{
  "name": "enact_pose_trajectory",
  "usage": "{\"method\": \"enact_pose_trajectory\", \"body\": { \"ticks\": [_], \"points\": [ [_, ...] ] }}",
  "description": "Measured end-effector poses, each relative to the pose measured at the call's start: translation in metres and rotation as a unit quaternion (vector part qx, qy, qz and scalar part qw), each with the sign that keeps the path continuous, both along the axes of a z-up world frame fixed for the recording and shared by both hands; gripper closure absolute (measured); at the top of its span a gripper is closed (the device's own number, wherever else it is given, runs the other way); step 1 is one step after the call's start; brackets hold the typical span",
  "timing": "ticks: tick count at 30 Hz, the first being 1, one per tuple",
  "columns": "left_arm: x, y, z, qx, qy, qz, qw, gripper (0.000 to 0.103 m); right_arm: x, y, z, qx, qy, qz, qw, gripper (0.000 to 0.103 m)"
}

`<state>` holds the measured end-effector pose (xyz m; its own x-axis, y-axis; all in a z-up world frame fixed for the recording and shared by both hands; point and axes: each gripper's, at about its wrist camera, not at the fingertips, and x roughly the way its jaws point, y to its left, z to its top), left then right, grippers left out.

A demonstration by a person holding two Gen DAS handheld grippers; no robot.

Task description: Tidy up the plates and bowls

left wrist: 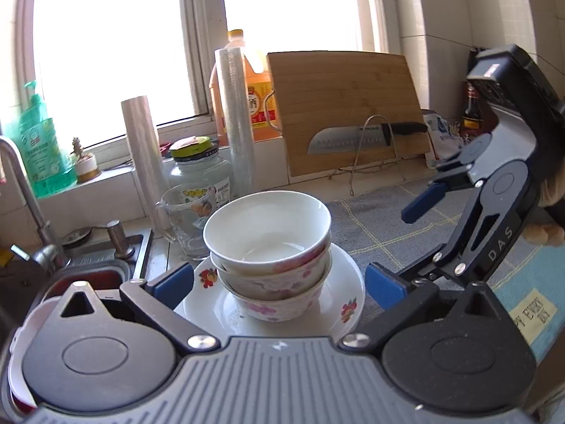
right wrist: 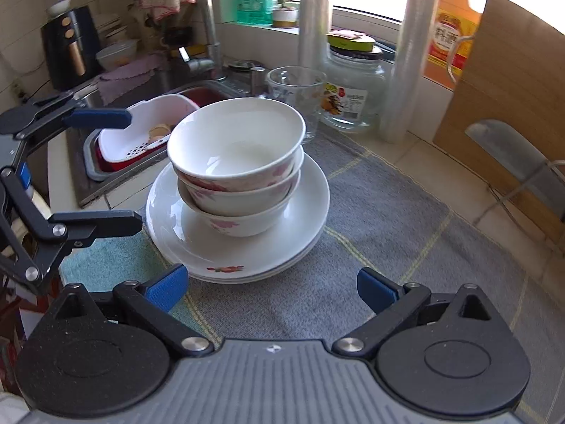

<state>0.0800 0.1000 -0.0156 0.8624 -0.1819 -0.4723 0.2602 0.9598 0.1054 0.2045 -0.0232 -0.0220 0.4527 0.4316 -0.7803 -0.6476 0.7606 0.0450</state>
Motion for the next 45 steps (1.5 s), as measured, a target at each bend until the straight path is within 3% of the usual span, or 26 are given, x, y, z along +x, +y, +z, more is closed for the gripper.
{"method": "enact_pose_trajectory", "body": {
  "ticks": [6,15,25,45],
  "points": [
    [-0.013,-0.024,0.003,-0.032,0.083,0.086,0.9924,0.001,-0.031,-0.018,0.001,-0.005,0.008,-0.138,0.99,0.0],
    [-0.032,-0.05,0.036,-0.009,0.135,0.152,0.9791,0.001,-0.076,-0.048,0.028,0.006,0.004,-0.211,0.977,0.0],
    [-0.047,-0.06,0.068,-0.001,0.111,0.169,0.9793,0.001,-0.1,-0.063,0.063,0.036,-0.03,-0.228,0.972,0.0],
    [-0.054,-0.068,0.075,0.007,0.096,0.206,0.9739,0.001,-0.105,-0.064,0.071,0.049,-0.041,-0.232,0.971,0.0]
  ]
}}
